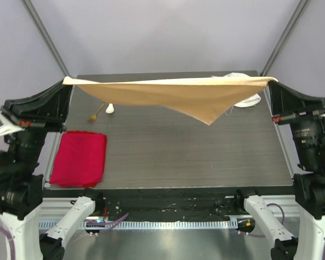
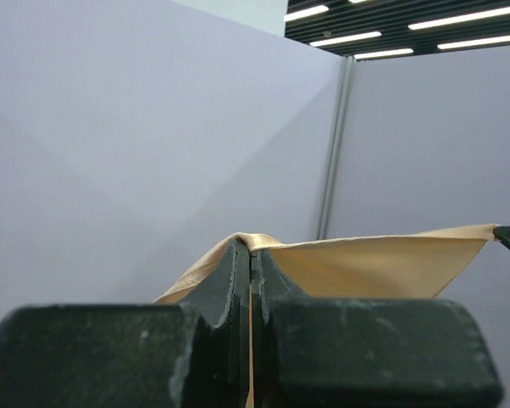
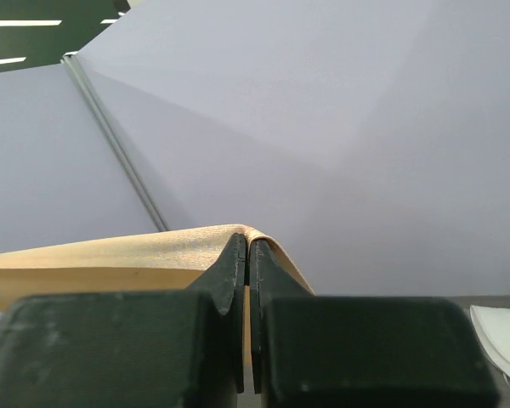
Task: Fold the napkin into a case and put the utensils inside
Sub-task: Flatten out the crumpled napkin at the center of the board.
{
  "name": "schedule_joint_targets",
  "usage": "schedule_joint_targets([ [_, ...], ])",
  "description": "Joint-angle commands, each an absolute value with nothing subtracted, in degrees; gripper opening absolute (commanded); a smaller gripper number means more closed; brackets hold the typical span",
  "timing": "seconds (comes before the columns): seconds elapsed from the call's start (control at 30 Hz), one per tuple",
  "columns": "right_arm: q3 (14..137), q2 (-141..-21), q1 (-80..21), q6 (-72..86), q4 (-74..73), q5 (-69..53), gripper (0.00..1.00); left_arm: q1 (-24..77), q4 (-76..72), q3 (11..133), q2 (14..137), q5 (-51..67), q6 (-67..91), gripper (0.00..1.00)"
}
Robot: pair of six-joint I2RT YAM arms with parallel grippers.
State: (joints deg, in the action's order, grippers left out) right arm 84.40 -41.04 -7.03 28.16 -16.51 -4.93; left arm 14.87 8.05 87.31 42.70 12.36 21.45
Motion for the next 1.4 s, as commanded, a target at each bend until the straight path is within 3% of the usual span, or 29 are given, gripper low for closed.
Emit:
schedule_joint_targets([
  [0.0, 85.9, -38.6, -6.9, 27.2, -25.7, -5.1, 0.01, 14.8, 16.7, 91.0, 41.2, 14.5, 19.2, 0.0],
  [0.17, 85.8, -38.6, -6.9, 27.0, -27.1, -3.8, 0.01, 14.8, 17.3, 87.9, 41.6, 11.3, 21.5, 0.0],
  [0.3, 82.6, -44.4, -6.9, 26.7, -25.3, -2.2, 0.01, 14.8, 18.6, 83.8, 49.4, 2.3, 22.4, 0.0],
  [0.57, 76.0, -69.5, -6.9, 23.2, -10.7, -1.8, 0.01, 14.6, 15.9, 84.7, 77.0, -4.6, 23.5, 0.0],
  [0.73, 75.4, -86.7, -6.3, 22.5, 3.8, -3.2, 0.01, 14.1, 5.1, 83.4, 93.2, -6.9, 22.3, 0.0],
  [0.9, 87.2, -111.3, -6.1, 21.8, 12.7, -6.4, 0.01, 13.5, -7.1, 88.0, 111.2, -6.8, 22.0, 0.0],
  [1.03, 102.4, -126.3, -6.0, 21.7, 11.0, -8.4, 0.03, 12.8, -5.8, 99.5, 123.8, -7.2, 20.0, 0.0],
  [1.07, 106.5, -129.3, -6.0, 21.6, 5.8, -7.9, 0.1, 12.7, -5.1, 103.7, 125.8, -7.9, 18.4, 0.05],
  [1.1, 114.0, -131.6, -5.9, 21.9, 3.1, -7.3, 0.39, 12.5, -4.5, 105.7, 129.0, -8.3, 18.0, 0.21],
  [1.13, 118.6, -136.5, -5.8, 22.1, -0.5, -7.0, 0.48, 12.2, -2.7, 108.1, 130.4, -12.1, 18.3, 0.36],
  [1.17, 123.3, -138.4, -5.7, 22.2, -9.4, -6.5, 0.56, 12.1, 3.6, 114.2, 131.6, -13.9, 18.5, 0.59],
  [1.2, 128.8, -139.6, -5.6, 22.6, -12.5, -2.8, 0.73, 11.9, 6.3, 117.0, 133.3, -15.4, 18.2, 0.66],
  [1.27, 129.6, -139.0, -5.3, 23.3, -16.9, -0.7, 0.83, 11.9, 16.8, 124.8, 133.9, -22.5, 18.3, 0.75],
  [1.3, 129.5, -137.9, -5.0, 23.2, -18.7, 2.1, 0.84, 11.9, 19.3, 126.4, 132.9, -24.6, 18.8, 1.0],
  [1.37, 126.8, -132.7, -4.7, 22.9, -22.0, 4.4, 0.85, 11.9, 25.0, 127.3, 130.4, -26.9, 18.9, 1.0],
])
